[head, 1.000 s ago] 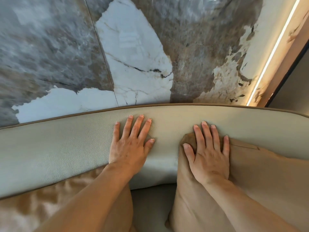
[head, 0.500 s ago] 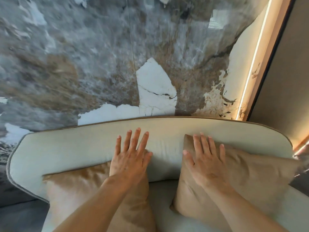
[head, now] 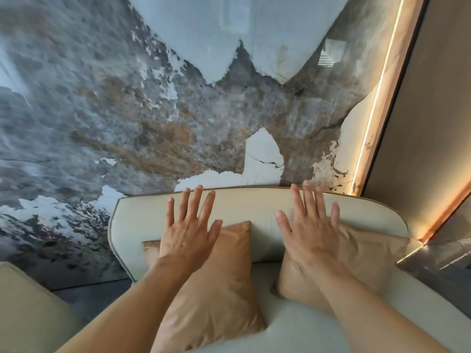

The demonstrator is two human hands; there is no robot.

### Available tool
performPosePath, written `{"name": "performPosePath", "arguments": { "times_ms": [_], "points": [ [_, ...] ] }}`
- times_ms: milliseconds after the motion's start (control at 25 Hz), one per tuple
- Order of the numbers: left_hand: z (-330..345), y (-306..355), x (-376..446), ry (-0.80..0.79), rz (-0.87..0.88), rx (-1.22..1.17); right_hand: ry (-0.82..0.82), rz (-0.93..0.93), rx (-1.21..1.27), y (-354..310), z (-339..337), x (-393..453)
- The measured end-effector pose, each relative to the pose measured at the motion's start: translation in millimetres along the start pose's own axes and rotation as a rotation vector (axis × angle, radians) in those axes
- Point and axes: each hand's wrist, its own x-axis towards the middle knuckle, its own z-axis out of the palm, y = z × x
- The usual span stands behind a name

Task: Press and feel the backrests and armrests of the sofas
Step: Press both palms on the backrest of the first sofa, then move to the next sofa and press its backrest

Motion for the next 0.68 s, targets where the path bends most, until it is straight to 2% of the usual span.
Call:
{"name": "performPosePath", "arguments": {
  "times_ms": [120, 320, 680],
  "points": [
    [-38, -42, -15, 0.015, -0.037, 0.010, -0.004, -0.022, -0.006, -36, -36, -15],
    [-83, -151, -85, 0.025, -0.175, -0.001, -0.030, -0.101, 0.074, -133, -89, -49],
    [-125, -349, -177, 0.016, -0.288, -0.020, -0.060, -0.187, 0.124, -326, -118, -107]
  ]
}}
